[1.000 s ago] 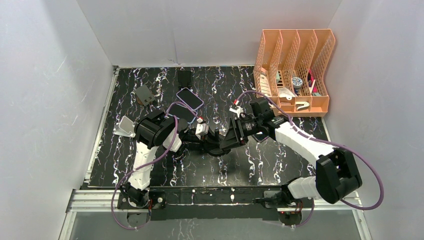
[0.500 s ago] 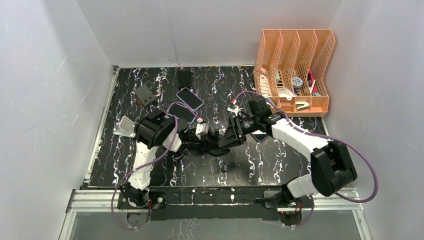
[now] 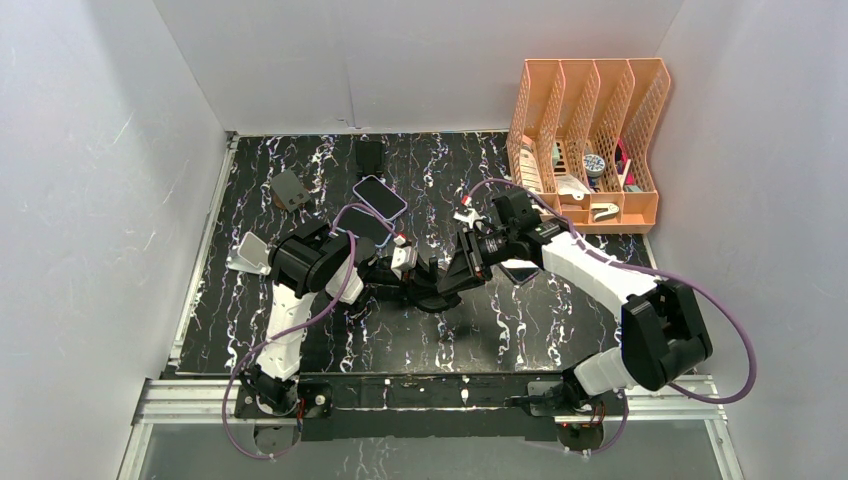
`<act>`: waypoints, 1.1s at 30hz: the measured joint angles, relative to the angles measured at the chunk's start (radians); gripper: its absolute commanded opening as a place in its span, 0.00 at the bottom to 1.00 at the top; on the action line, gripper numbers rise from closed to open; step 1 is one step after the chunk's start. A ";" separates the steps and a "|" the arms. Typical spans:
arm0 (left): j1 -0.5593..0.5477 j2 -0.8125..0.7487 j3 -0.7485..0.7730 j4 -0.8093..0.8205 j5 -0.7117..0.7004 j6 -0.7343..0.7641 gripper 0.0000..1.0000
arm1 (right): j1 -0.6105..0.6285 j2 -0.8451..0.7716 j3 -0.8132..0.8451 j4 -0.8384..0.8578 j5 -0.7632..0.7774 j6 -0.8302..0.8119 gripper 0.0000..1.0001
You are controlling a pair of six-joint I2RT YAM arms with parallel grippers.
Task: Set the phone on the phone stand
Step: Adjust the phone stand at the center of the board.
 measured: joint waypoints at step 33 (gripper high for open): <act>0.000 0.003 0.004 0.000 -0.001 -0.013 0.00 | 0.009 -0.012 -0.011 0.146 0.019 0.280 0.01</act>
